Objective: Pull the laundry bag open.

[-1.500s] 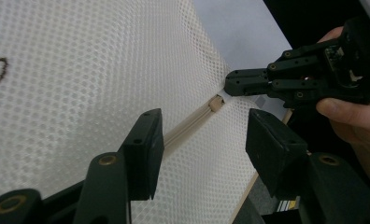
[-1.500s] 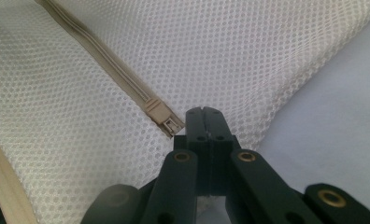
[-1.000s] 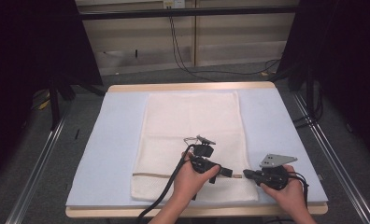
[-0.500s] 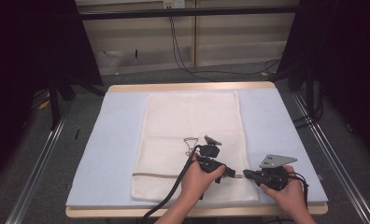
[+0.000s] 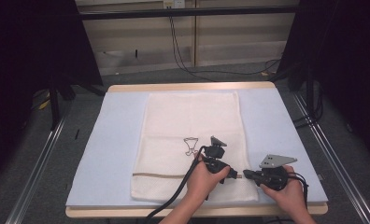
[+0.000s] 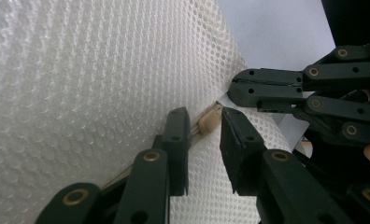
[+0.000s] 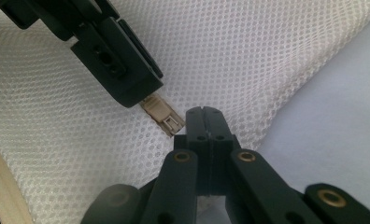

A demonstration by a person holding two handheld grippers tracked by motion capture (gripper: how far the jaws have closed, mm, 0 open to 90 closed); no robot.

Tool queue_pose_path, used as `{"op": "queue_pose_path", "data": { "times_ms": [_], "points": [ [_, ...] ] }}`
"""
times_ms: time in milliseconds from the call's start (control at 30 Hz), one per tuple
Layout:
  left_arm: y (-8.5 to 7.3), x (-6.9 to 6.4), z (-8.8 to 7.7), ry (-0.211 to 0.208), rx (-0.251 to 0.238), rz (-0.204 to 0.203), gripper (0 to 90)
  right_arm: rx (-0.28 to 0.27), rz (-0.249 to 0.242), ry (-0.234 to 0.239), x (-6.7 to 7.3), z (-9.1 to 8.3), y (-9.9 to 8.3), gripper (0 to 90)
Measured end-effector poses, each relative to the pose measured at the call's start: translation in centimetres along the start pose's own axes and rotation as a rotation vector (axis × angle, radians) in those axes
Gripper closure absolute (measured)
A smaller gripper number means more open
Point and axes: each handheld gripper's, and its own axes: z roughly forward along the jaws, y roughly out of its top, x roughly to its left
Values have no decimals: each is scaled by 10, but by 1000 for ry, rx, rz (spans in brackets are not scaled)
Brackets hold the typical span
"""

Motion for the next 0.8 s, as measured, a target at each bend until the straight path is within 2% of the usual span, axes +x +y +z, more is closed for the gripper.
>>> {"op": "queue_pose_path", "data": {
  "times_ms": [100,233,367,400,433,533,633,800],
  "points": [
    [1,0,3,6,-3,-19,775,1,-3,1,0,0,0,900],
    [2,-2,7,-10,-5,-37,766,0,-2,-3,0,0,0,900],
    [3,-1,10,-14,-2,-57,818,-1,-6,0,0,0,0,900],
    [3,-1,10,-14,-2,-57,827,-1,-6,0,0,0,0,900],
    [3,0,10,-33,-5,-63,830,-1,-5,-1,0,0,0,900],
    [3,0,10,-26,-7,-69,842,-1,-7,-2,0,0,0,900],
    [3,-1,7,-60,-19,-93,872,13,-29,-11,2,0,1,900],
    [3,1,6,-63,-5,-95,875,17,-37,-21,3,0,2,900]
  ]
}}
